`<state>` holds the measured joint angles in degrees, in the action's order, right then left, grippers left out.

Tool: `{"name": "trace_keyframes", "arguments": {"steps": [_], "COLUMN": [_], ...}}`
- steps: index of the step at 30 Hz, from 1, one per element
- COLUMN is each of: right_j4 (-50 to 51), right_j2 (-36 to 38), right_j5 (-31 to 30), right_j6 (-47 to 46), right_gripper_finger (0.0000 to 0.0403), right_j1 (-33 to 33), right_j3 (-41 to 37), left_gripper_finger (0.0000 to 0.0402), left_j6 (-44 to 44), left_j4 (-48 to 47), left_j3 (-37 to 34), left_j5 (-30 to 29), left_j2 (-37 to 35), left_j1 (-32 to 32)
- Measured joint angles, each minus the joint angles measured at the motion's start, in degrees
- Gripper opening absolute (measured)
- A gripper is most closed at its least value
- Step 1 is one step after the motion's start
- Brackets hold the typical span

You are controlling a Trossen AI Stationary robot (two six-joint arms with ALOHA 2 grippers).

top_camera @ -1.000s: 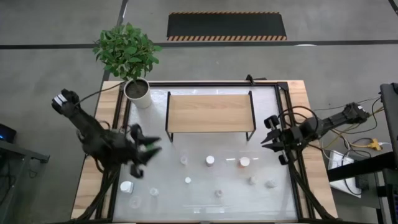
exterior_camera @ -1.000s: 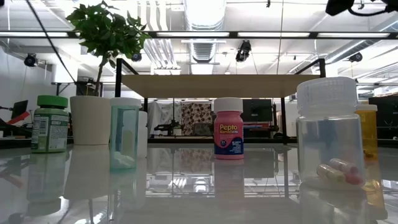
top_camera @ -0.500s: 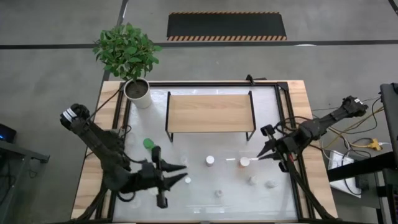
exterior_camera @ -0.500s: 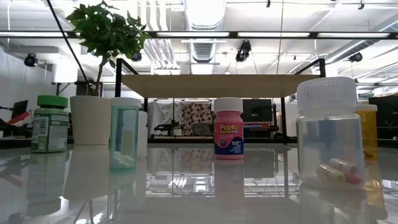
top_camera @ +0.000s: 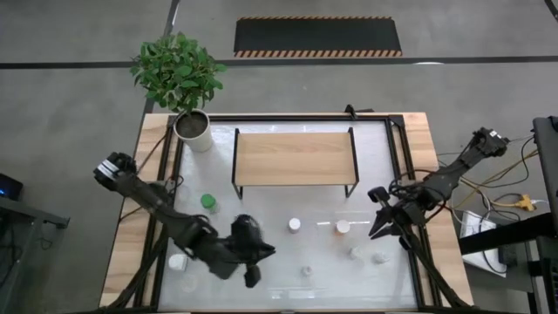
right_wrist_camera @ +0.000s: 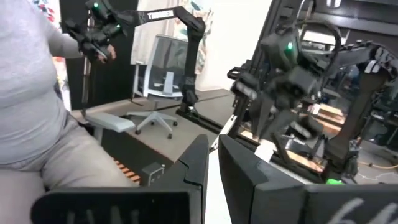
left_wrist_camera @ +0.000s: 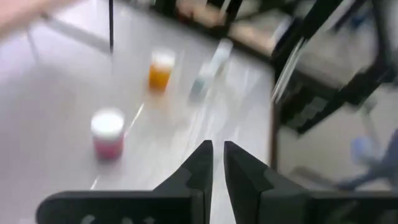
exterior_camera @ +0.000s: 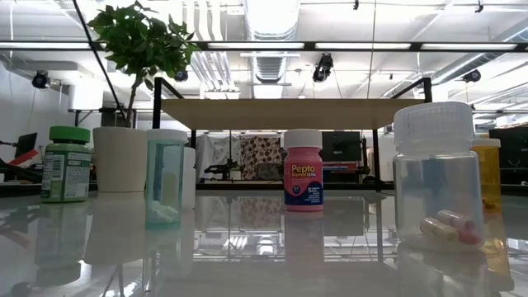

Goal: Pick and place medicine bottles onto shelf by color
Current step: Put the transparent pill bottle on the shelf

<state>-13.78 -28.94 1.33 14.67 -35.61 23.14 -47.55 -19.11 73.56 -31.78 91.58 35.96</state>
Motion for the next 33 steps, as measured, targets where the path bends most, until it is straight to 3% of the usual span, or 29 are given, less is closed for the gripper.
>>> {"name": "trace_keyframes", "arguments": {"steps": [8,14,20,27,33], "right_j4": [1.0,2.5,2.9,3.2,3.3], "right_j2": [-0.9,-0.8,-0.7,-0.7,-0.7], "right_j5": [-0.5,-2.0,-2.0,-3.0,-3.0], "right_j6": [-2.7,-3.4,-3.1,-3.1,-3.1], "right_gripper_finger": [0.0027,0.0027,0.0027,0.0027,0.0027], "right_j1": [-0.2,-0.2,-0.2,-0.2,-0.2], "right_j3": [0.0,0.0,0.0,-0.1,-0.1], "left_gripper_finger": [0.0004,0.0012,0.0086,0.0189,0.0214], "left_j6": [-0.3,0.1,0.8,1.4,1.4], "left_j4": [-20.3,-30.8,-33.9,-33.9,-31.9], "left_j3": [8.3,10.0,9.4,5.5,3.2], "left_j5": [11.5,14.2,15.3,9.2,8.7], "left_j2": [8.7,9.4,9.5,9.5,9.5], "left_j1": [-5.4,-7.4,-8.3,-8.8,-10.2]}}
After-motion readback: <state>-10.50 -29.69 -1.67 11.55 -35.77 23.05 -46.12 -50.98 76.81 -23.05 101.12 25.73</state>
